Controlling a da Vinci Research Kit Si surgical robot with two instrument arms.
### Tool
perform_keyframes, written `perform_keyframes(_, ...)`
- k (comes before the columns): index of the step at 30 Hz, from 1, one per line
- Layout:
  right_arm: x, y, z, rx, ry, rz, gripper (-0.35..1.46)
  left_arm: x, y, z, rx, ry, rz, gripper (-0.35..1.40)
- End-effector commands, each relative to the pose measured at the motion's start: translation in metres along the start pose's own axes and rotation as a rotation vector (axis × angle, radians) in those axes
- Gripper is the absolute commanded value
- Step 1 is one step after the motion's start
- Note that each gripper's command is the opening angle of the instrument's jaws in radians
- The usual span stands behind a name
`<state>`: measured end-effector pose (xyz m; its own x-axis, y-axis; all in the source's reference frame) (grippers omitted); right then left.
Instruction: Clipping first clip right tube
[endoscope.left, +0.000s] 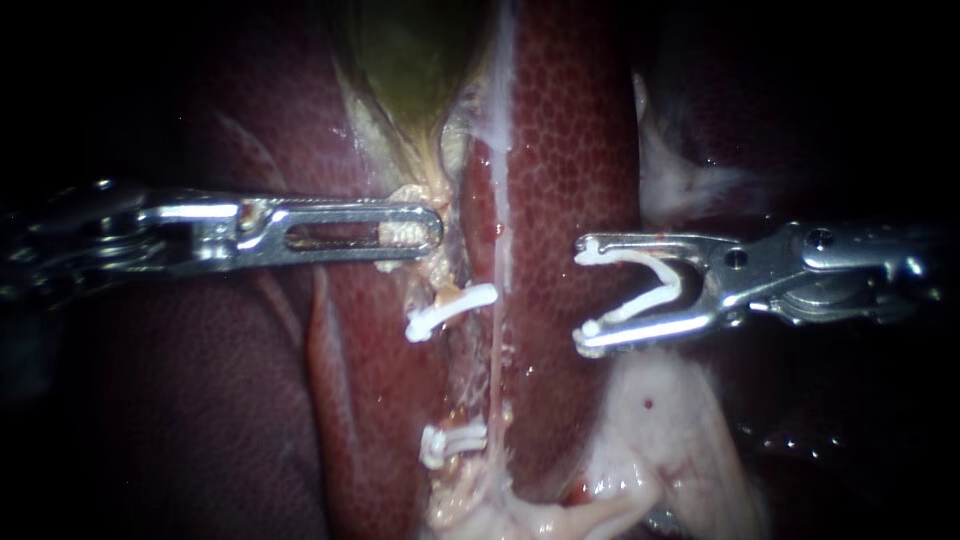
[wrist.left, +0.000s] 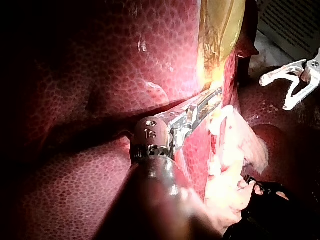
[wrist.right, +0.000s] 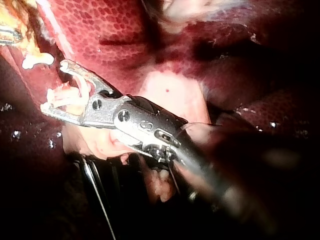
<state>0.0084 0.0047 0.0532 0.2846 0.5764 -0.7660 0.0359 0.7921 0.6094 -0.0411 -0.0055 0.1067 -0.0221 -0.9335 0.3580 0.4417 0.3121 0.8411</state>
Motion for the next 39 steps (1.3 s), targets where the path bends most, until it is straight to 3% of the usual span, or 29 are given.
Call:
perform_keyframes(1,0.0000,0.0000,0.0001,0.000,0.000,-0.001,0.60,-0.0001,0.0000,-0.0001,0.002,0.001,-0.001,-0.35)
perform_keyframes(10,-0.0003,0.0001,0.0002,-0.001,0.000,-0.002,0.60,-0.0026,-0.0002,-0.0035,-0.010,-0.001,-0.014,-0.35)
perform_keyframes(21,-0.0006,0.0002,0.0005,0.004,0.000,-0.004,0.60,-0.0063,-0.0010,-0.0091,-0.020,-0.063,-0.014,-0.35)
perform_keyframes(32,-0.0022,0.0004,0.0020,0.009,0.001,-0.013,0.60,-0.0064,-0.0012,-0.0095,-0.018,-0.068,-0.011,-0.35)
perform_keyframes(39,-0.0051,0.0012,0.0041,0.023,-0.003,-0.012,0.60,-0.0064,-0.0012,-0.0095,-0.018,-0.068,-0.011,-0.35)
